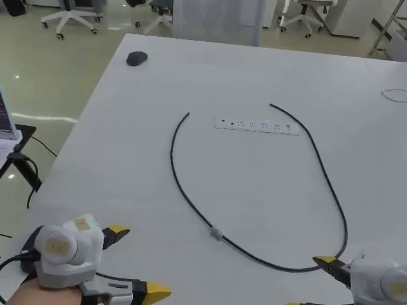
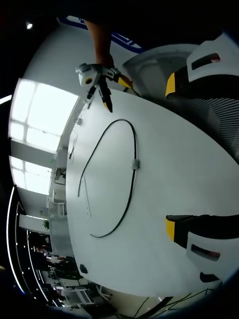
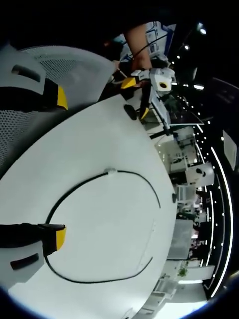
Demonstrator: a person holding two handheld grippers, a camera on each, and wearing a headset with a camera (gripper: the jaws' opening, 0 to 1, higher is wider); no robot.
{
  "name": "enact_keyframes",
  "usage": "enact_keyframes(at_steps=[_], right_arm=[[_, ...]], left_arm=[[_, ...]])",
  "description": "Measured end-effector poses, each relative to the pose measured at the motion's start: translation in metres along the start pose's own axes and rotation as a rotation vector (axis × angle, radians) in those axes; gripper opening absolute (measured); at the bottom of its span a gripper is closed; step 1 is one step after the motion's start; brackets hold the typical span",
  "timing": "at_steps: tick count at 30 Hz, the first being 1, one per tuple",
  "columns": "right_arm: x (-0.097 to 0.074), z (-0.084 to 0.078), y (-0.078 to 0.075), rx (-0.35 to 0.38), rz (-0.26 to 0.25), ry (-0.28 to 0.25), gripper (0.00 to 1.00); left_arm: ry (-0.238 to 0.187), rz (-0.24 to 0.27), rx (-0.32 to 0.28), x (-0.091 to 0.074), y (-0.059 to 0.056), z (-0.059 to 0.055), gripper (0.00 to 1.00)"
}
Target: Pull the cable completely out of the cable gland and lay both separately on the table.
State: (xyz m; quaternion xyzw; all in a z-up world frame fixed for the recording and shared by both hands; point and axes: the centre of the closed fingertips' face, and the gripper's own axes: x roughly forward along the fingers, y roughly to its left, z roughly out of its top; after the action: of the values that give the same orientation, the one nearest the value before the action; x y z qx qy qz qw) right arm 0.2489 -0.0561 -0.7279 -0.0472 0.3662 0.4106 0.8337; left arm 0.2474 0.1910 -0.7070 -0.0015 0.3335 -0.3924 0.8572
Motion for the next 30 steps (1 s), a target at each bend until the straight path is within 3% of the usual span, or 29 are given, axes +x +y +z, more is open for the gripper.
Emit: enact_keyframes(at_steps=[5, 11, 15, 19, 30], right_arm=[[0.006, 0.014, 0.001, -0.005, 0.016, -0.024, 0.96], [0.010, 0.024, 0.002, -0.064, 0.038, -0.007, 0.96], [0.013, 0.034, -0.004, -0.057, 0.033, -0.016, 0.94], [0.019, 0.048, -0.008, -0.044, 0.037, -0.031, 0.92], [0.051, 0.072, -0.007, -0.099, 0.057, 0.026, 0.87]], left_arm=[[-0.006, -0.005, 0.003, 0.005, -0.003, 0.002, 0.96], [-0.027, 0.002, -0.015, 0.006, 0.000, 0.005, 0.95], [-0.008, 0.007, -0.004, 0.011, 0.001, -0.001, 0.95], [-0.021, 0.011, -0.020, 0.013, 0.001, 0.001, 0.94], [-0.015, 0.011, -0.040, 0.013, -0.001, -0.007, 0.91]])
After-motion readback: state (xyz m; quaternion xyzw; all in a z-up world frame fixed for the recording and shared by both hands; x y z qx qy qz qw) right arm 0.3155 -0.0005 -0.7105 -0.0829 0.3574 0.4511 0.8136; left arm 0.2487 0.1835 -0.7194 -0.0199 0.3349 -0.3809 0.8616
